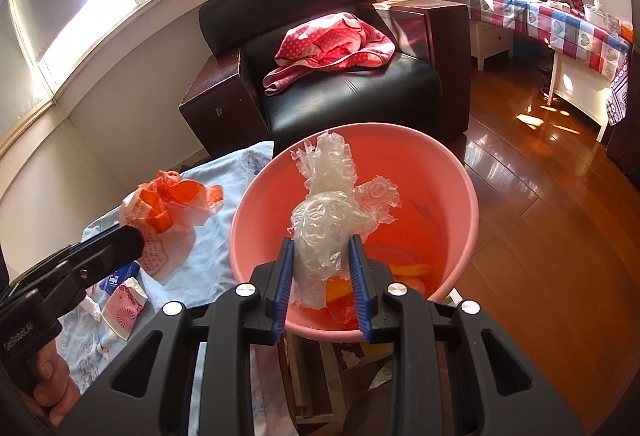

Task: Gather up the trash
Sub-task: 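Carry the clear bag with the right tool while the left tool carries the orange-and-white bag to the basin, then open both tools to drop the bags into the pink basin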

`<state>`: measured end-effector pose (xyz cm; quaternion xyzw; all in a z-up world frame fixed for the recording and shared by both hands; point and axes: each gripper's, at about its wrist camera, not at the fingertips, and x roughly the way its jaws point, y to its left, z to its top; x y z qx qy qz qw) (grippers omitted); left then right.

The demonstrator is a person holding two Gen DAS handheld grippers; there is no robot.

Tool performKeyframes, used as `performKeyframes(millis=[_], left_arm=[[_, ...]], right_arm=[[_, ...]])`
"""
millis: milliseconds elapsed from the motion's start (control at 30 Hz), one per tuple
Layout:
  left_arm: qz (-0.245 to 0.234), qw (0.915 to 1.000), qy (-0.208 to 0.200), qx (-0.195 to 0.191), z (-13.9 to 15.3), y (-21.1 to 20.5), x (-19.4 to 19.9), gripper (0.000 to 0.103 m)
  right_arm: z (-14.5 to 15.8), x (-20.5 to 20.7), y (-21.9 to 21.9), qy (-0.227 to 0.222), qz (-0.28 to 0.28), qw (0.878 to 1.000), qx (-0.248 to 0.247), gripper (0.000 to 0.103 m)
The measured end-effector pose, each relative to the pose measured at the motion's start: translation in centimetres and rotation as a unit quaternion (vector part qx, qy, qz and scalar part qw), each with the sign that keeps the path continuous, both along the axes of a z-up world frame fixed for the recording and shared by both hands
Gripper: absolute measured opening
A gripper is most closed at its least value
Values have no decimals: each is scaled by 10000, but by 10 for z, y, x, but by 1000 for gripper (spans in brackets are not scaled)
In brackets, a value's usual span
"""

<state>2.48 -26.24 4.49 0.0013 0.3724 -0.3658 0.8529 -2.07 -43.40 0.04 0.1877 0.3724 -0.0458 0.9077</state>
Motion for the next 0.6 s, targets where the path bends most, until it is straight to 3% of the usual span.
performKeyframes(millis=[333, 433, 600], left_arm=[[40, 9979, 642, 124, -39, -39, 20, 24], [89, 9976, 670, 166, -43, -40, 22, 36], [71, 9981, 597, 153, -40, -37, 21, 37]], right_arm=[[-16, -3, -22, 162, -260, 9995, 77, 32], [-20, -3, -27, 183, -296, 9993, 109, 34], [-20, -3, -26, 168, -271, 9995, 74, 34]])
